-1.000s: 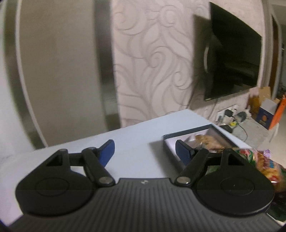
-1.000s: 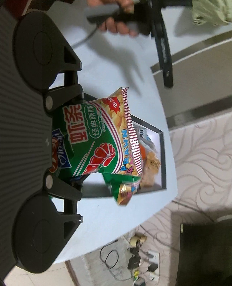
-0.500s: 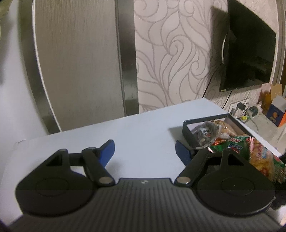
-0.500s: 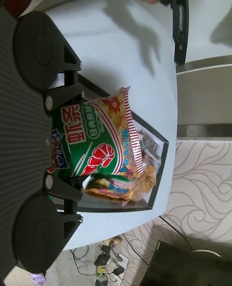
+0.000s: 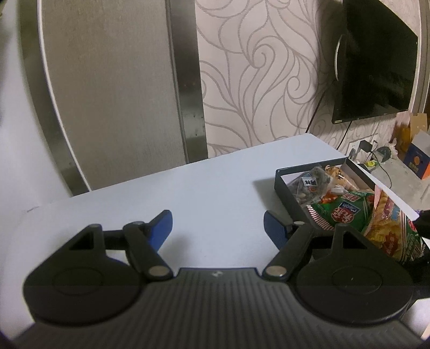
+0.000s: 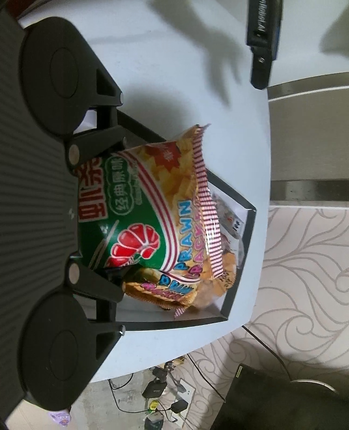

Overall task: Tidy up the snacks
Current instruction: 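Lower the PRAWN chip bag into the gray box and open right tool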

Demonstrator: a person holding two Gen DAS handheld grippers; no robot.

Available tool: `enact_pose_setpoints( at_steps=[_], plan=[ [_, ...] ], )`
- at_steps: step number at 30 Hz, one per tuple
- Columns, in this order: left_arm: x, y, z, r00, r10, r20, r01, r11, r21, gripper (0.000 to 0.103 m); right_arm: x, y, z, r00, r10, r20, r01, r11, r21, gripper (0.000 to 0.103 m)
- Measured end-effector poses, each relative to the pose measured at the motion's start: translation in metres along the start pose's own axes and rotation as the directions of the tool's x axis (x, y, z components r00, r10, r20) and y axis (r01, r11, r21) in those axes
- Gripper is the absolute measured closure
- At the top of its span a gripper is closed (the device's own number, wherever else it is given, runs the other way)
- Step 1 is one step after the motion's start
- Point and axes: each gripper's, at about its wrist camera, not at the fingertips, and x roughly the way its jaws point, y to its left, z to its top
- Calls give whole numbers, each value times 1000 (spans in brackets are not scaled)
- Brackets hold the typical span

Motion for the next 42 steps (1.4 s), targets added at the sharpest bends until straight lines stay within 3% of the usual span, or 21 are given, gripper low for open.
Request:
enact_pose_setpoints(
  at_steps=[1,4,12,15,18,19,20,27,30,32,33,39,42],
  plan=[
    [0,0,-1,1000,-3,0,3,1000,3,27,-1,1,-2,1000,-3,-10,3,1000,3,33],
    [0,-1,-2,1000,-10,-3,10,1000,9,27,-6,2,-4,1000,-6,-25,7,1000,17,15],
    [-2,2,-8,1000,-13,-20,13,1000,26,27,-24,10,2,999,-9,-32,10,1000,6,8],
    [-4,4,-10,1000,-14,-17,14,999,30,27,-41,14,1,1000,-4,9,3,1000,28,8],
    [-7,6,-12,1000,-8,-16,8,1000,26,27,-58,19,2,998,-1,58,0,1000,25,15],
    [-7,7,-13,1000,-6,-18,6,1000,24,27,-60,20,4,998,-8,65,7,1000,17,32],
    [-8,8,-13,1000,-5,-19,5,1000,23,27,-58,20,5,998,-14,59,14,1000,2,37],
    [-15,14,-15,1000,2,-16,-1,1000,22,27,-44,19,11,998,-47,52,49,999,-21,41],
    [-14,18,-18,999,17,-28,-16,1000,19,27,-48,21,11,997,-55,46,56,998,-12,36],
    [-13,22,-20,999,7,-47,-6,1000,19,27,-53,22,10,998,-43,50,43,999,8,16],
    [-13,23,-21,999,14,-48,-13,1000,19,27,-55,23,10,998,-43,54,42,999,19,14],
    [-17,38,-27,999,7,-42,-6,1000,28,27,-55,26,8,996,-89,20,87,992,92,13],
    [-18,45,-29,998,-30,-52,31,999,29,27,-71,30,9,997,-53,56,43,985,168,12]
  ],
)
